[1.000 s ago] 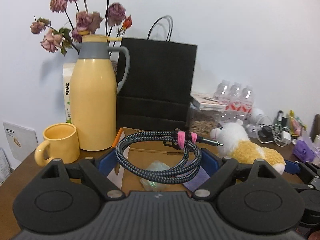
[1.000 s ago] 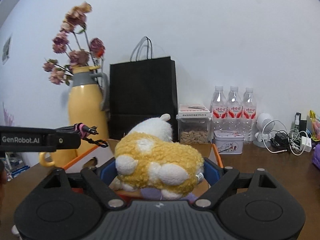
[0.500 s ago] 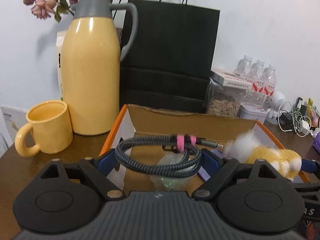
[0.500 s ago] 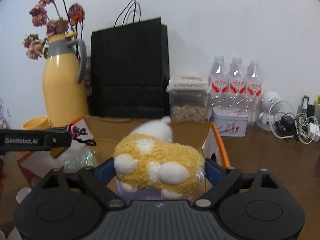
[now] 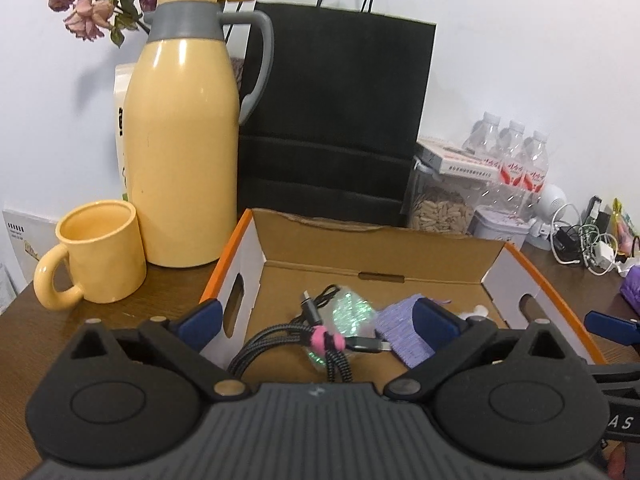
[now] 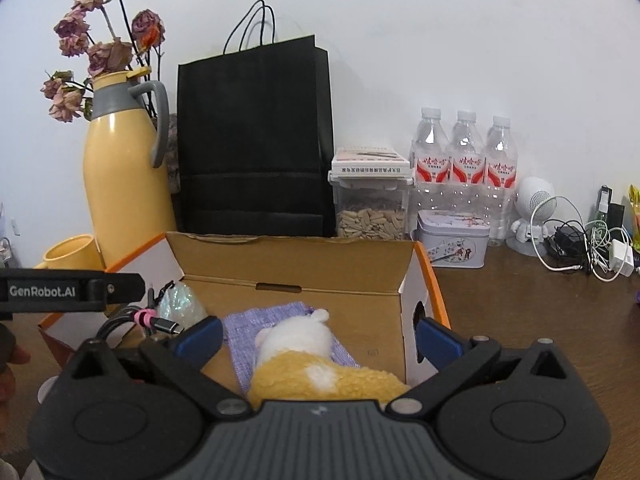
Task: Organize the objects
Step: 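Lower cable and sheep into the cardboard box and open both grippers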
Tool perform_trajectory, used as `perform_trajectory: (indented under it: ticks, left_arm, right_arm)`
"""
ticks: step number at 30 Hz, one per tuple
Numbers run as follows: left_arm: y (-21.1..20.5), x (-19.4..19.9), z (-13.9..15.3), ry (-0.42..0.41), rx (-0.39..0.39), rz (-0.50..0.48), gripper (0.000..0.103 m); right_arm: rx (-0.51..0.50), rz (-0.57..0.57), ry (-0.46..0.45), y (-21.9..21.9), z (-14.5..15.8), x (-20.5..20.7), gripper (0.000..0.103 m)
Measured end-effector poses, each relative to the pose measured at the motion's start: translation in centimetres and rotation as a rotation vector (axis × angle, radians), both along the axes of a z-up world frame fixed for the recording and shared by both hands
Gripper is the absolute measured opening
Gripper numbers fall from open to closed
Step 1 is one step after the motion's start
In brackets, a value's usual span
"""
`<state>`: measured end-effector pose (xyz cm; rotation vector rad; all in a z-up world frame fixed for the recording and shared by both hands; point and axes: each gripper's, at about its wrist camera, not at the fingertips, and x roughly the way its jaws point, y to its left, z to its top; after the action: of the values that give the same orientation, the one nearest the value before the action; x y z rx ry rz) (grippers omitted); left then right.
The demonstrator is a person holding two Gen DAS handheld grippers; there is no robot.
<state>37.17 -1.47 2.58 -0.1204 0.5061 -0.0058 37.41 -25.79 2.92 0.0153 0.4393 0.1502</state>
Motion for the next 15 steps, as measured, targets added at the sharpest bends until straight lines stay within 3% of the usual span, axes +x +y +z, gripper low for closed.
perform_trajectory:
  ticks: [15]
  left_arm:
    - [0.0,-5.3,3.2,-0.071,0.002,-0.014,0.103]
  right_arm:
    - [-0.031,-0.009,-0.051,-0.6,2.1,-5.3,0.103]
